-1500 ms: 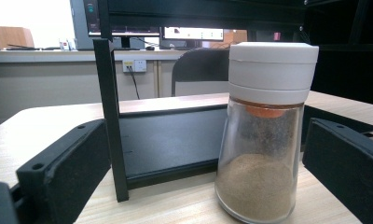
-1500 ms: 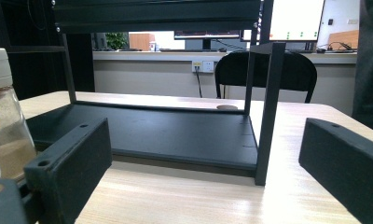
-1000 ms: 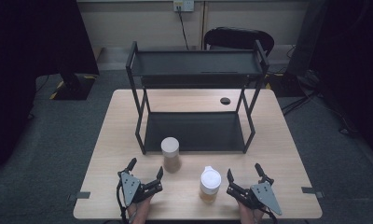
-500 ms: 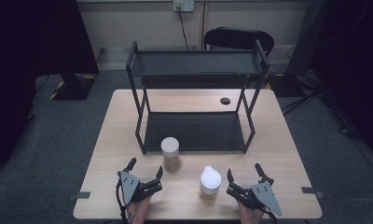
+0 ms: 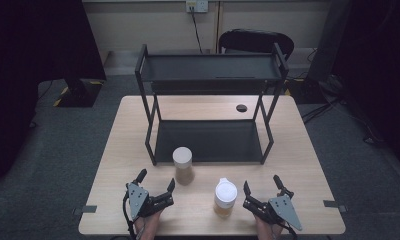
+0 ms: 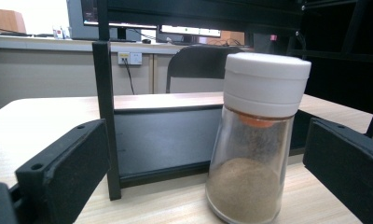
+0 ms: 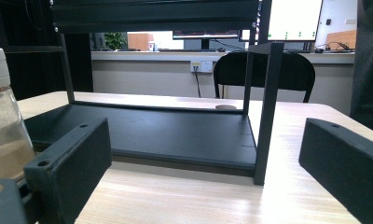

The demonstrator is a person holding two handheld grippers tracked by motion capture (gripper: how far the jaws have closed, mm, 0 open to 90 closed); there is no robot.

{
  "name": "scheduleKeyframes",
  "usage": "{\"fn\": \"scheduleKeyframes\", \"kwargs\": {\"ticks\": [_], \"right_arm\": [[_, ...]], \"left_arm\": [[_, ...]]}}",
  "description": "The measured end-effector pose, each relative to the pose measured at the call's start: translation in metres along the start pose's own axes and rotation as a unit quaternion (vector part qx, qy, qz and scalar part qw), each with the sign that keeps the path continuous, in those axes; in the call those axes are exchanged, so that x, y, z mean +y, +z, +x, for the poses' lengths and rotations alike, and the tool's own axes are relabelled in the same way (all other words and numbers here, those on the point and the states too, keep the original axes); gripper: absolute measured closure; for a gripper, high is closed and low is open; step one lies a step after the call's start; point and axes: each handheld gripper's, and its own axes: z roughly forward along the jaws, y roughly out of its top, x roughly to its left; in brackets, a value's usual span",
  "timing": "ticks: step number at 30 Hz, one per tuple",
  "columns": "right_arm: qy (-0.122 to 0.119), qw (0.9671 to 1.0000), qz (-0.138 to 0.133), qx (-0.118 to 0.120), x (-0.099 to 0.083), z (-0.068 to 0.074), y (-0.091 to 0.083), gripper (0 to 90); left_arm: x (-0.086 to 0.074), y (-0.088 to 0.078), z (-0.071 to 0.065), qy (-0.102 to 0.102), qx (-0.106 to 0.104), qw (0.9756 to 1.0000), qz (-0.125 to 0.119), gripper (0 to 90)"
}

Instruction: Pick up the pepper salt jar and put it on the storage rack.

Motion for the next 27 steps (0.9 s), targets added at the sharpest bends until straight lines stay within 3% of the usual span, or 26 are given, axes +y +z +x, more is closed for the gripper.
{"fn": "scheduleKeyframes", "kwargs": {"ticks": [10, 12, 27], "right_arm": [[0.000, 1.0000, 0.000, 0.000, 0.000, 0.000, 0.000, 0.9], [0.000, 1.0000, 0.000, 0.001, 0.000, 0.000, 0.000, 0.9], [0.000, 1.0000, 0.000, 0.001, 0.000, 0.000, 0.000, 0.9]], "left_arm": [[0.010, 0.004, 0.002, -0.003, -0.030, 0.9995, -0.006, 0.0], [0.013, 0.006, 0.001, 0.008, -0.035, 0.9993, -0.006, 0.0], [0.030, 0.021, 0.002, 0.018, -0.070, 0.9973, -0.005, 0.0]]}}
